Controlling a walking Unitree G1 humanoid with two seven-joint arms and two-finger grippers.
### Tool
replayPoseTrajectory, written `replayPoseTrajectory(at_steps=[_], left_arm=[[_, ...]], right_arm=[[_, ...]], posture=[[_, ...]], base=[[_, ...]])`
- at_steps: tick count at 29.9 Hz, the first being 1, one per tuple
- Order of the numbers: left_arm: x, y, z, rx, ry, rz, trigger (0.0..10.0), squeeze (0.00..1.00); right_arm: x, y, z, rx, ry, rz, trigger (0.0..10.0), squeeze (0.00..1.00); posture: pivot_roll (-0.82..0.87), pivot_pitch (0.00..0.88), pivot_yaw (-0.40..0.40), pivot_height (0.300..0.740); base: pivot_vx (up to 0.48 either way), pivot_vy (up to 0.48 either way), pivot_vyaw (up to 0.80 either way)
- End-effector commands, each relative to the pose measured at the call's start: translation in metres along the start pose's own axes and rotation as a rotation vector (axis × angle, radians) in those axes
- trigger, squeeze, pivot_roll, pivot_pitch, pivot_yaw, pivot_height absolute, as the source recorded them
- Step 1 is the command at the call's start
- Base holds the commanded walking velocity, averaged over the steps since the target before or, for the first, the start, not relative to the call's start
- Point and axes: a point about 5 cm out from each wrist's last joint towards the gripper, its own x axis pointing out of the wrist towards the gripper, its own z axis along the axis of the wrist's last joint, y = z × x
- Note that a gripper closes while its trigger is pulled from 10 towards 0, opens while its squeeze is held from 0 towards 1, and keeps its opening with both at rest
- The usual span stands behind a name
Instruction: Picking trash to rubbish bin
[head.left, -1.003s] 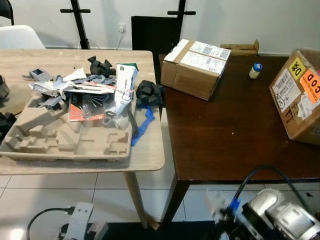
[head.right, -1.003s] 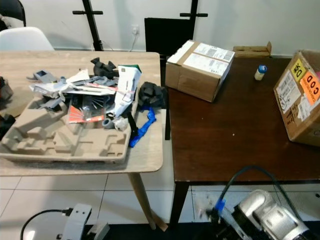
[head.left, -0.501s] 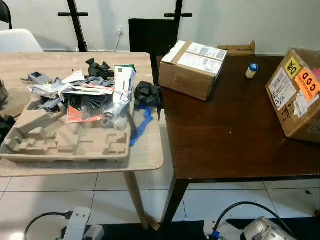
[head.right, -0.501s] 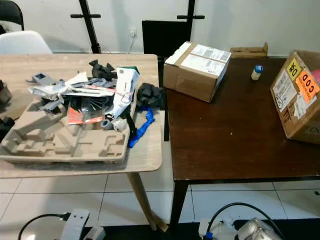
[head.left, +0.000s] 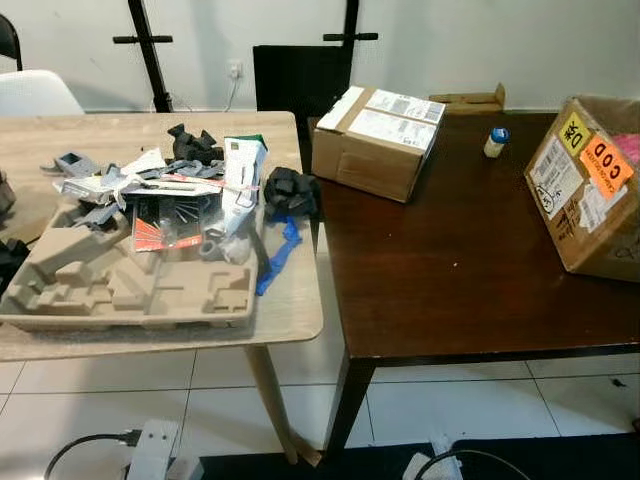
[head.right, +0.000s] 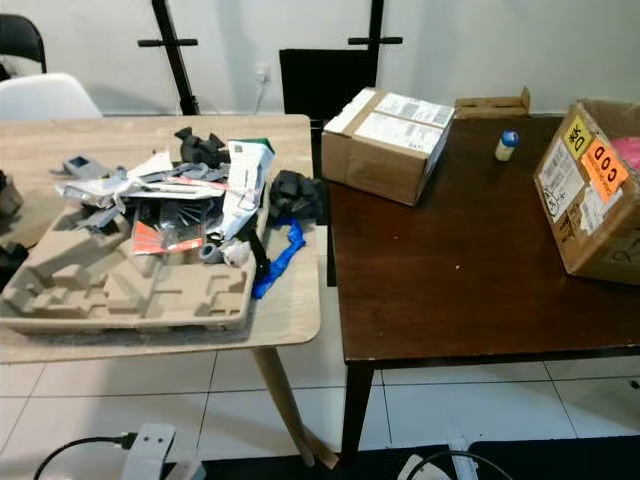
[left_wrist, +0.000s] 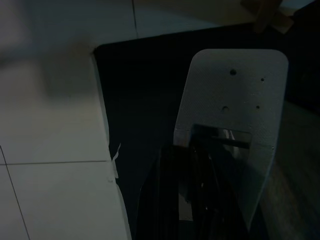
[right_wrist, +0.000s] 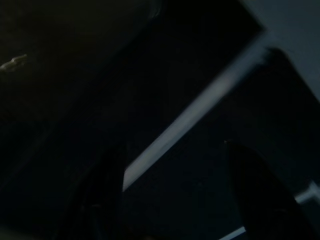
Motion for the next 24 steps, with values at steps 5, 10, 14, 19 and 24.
replayPoseTrajectory(at_steps=[5,10,14,19,24], left_arm=[[0.002,-0.007,0.004,0.014,0.013,-0.016,10.0,0.0],[0.003,-0.007,0.007,0.004,0.017,-0.017,10.0,0.0],[0.003,-0.009,0.008,-0.023,0.02,-0.021,10.0,0.0],[0.004,-0.014,0.01,-0.033,0.003,-0.037,10.0,0.0],[0.004,-0.017,0.008,-0.039,0.005,-0.048,10.0,0.0]], right_arm=[[0.008,0.015,0.01,0.455,-0.075,-0.156,10.0,0.0],[0.009,0.014,0.013,0.605,-0.091,-0.2,10.0,0.0],[0.009,0.013,0.02,0.721,-0.149,-0.167,10.0,0.0],[0.01,0.015,0.021,0.715,-0.144,-0.145,10.0,0.0],[0.01,0.015,0.021,0.681,-0.142,-0.151,10.0,0.0]], posture=[[-0.02,0.099,0.033,0.74],[-0.03,0.1,0.045,0.74],[-0.04,0.1,0.041,0.74],[-0.04,0.106,0.029,0.74],[-0.05,0.11,0.026,0.74]], base=[[0.0,0.0,0.0],[0.0,0.0,0.0],[0.0,0.0,0.0],[0.0,0.0,0.0],[0.0,0.0,0.0]])
